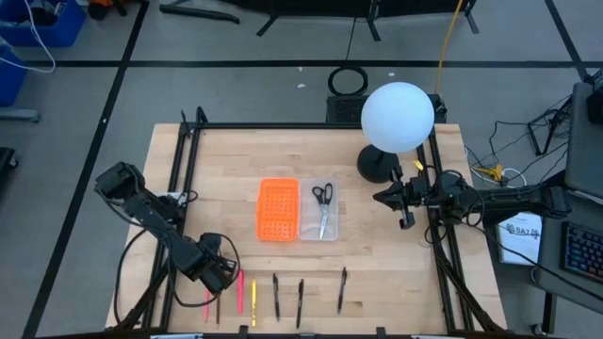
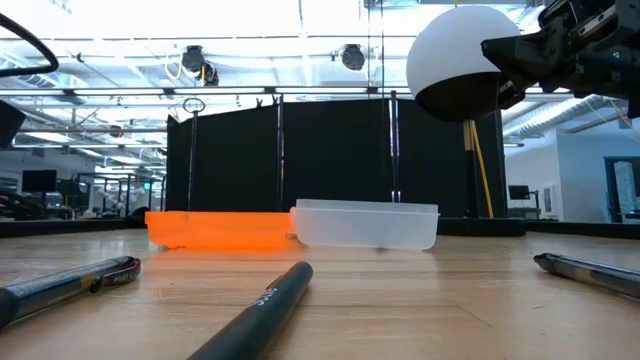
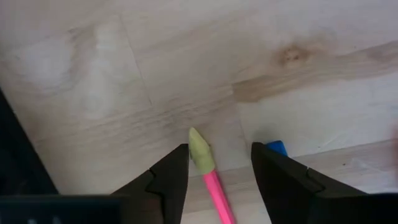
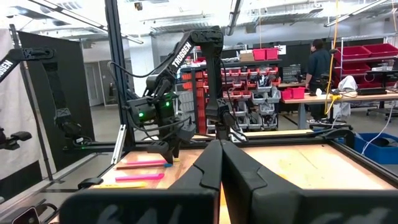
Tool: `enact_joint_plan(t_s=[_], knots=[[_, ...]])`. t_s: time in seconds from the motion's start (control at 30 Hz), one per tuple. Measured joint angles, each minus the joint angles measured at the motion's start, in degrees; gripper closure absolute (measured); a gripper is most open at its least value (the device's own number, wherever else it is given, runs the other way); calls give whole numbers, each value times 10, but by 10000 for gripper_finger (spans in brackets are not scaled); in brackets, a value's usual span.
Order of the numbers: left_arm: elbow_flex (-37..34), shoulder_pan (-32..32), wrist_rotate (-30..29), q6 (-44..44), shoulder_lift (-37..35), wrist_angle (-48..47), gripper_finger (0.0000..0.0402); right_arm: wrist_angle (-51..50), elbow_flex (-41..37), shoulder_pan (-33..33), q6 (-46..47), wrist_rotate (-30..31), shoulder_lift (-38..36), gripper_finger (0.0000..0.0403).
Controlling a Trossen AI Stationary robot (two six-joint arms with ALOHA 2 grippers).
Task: Pick & place school supplies into a supply box
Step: Put the pink pencil into the orange box
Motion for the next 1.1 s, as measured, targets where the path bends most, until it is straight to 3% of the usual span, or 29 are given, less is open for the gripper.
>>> enact_joint_plan(t_s=[0.3,0.8,1.1], knots=[[-19,-19,-26,-17,-1,41,257,-9,0,0,4,0,0,403],[-20,-22,-35,-15,1,30,384,-9,0,0,11,0,0,403],[-21,-22,-48,-7,-21,-8,375,-9,0,0,4,0,0,403]])
